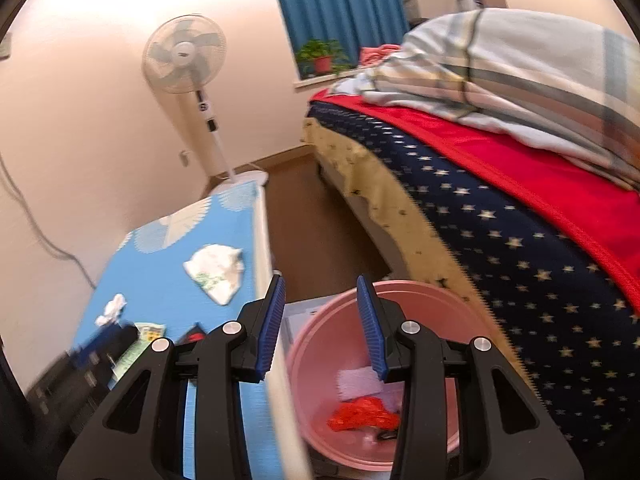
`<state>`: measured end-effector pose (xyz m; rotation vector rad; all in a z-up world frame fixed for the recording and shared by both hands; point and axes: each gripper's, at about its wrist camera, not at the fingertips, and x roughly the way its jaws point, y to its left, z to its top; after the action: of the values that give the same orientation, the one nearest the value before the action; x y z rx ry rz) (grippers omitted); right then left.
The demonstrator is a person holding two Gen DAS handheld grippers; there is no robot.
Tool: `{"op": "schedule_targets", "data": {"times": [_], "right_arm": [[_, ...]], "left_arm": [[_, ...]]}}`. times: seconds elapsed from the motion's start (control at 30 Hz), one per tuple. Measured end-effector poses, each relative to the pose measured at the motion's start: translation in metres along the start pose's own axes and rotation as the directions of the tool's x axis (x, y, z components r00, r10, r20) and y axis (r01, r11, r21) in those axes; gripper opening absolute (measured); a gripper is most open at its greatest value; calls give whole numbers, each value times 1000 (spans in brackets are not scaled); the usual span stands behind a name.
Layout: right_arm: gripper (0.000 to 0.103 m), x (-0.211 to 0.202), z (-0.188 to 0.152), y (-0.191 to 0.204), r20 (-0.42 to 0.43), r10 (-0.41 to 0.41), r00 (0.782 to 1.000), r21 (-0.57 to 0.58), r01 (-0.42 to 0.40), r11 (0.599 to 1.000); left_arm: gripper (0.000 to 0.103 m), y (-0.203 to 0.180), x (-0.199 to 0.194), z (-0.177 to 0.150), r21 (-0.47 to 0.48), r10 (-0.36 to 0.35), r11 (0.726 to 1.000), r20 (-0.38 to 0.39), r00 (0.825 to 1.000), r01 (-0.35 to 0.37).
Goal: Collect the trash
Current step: 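Open both grippers over the pink bin to drop the black band and clear bag, then move the left gripper to the crumpled white tissue while the right moves to the green snack packet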
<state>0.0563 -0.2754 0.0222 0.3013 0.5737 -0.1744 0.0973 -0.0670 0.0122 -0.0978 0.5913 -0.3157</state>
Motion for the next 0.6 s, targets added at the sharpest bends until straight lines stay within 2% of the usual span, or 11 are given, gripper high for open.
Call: {"op": "schedule_targets", "data": {"times": [0.1, 0.23, 0.37, 0.5, 0.6], "right_arm": [[37, 5, -3, 14, -7, 45, 999, -7, -45, 999], [29, 14, -9, 35, -15, 119, 993, -22, -119, 993], [20, 24, -17, 56, -32, 209, 977, -29, -210, 977], [20, 40, -31, 79, -80, 321, 944, -9, -323, 946], [20, 54, -44, 100, -129, 388, 913, -3, -391, 920]], "left_arm": [[29, 37, -5, 17, -75, 50, 996, 5, 999, -50], [29, 77, -13, 43, -78, 134, 988, 19, 991, -133], [29, 123, -20, 69, -97, 201, 975, 32, 979, -197], [29, 160, -16, 80, -114, 236, 966, 34, 971, -231], [29, 184, -6, 76, -112, 242, 965, 21, 970, -238]]}}
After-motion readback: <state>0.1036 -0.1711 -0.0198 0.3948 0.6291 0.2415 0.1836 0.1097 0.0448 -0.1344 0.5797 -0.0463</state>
